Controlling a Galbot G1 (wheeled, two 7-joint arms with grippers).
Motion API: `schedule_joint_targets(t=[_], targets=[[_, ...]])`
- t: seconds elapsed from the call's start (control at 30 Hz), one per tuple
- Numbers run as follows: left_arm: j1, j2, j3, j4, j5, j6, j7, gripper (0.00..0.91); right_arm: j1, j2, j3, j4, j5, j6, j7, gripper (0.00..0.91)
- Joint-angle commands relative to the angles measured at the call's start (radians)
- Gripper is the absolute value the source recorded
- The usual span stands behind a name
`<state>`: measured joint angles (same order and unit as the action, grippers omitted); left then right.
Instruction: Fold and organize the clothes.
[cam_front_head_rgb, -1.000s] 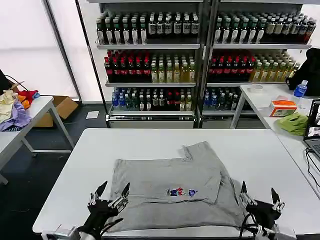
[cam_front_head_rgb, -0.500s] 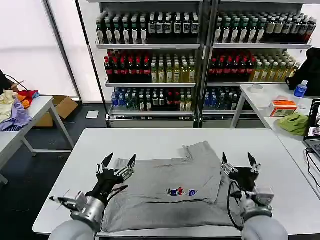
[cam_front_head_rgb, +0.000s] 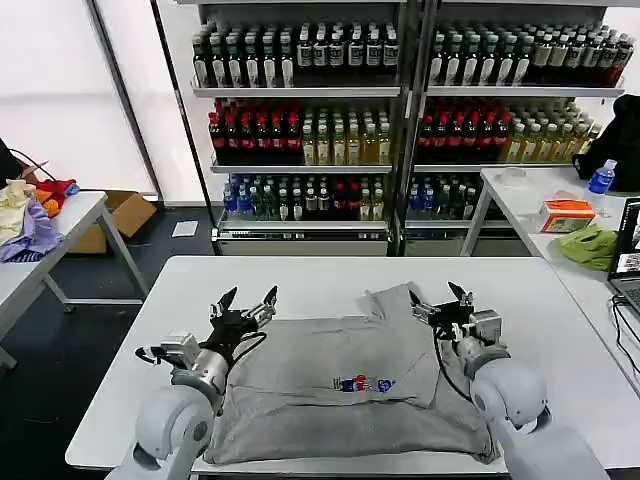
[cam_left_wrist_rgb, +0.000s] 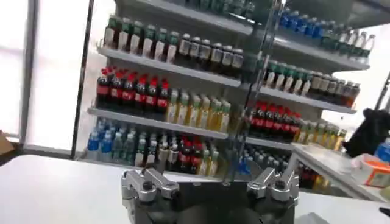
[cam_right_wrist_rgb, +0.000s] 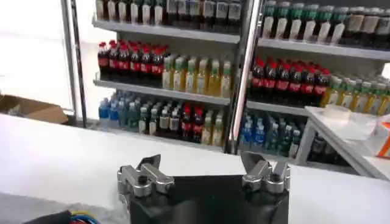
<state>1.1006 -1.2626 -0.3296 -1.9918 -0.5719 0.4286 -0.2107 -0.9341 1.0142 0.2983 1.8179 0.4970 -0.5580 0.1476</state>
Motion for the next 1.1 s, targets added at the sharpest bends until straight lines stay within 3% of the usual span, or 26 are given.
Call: schedule_joint_targets(t=[0.03, 0.13, 0.63, 1.1], targets=[[-0.104, 0.015, 0.036, 0.145, 0.052, 0.079, -0.030, 0.907, 0.122, -0.020, -0.045, -0.142, 0.103, -0.021, 0.003, 0.907], [-0.113, 0.037, 0.034, 0.166, 0.051, 0.148, -0.006, 0.907, 0.147, 0.000, -0.065, -0.170, 0.103, -0.021, 0.008, 0.907], [-0.134, 0.105, 0.020, 0.293, 0.110, 0.150, 0.034, 0.907, 0.281, 0.129, -0.098, -0.432, 0.089, -0.021, -0.004, 0.907], [-0.139, 0.105, 0.021, 0.340, 0.120, 0.151, 0.054, 0.907, 0.293, 0.169, -0.113, -0.461, 0.086, -0.021, 0.011, 0.907]])
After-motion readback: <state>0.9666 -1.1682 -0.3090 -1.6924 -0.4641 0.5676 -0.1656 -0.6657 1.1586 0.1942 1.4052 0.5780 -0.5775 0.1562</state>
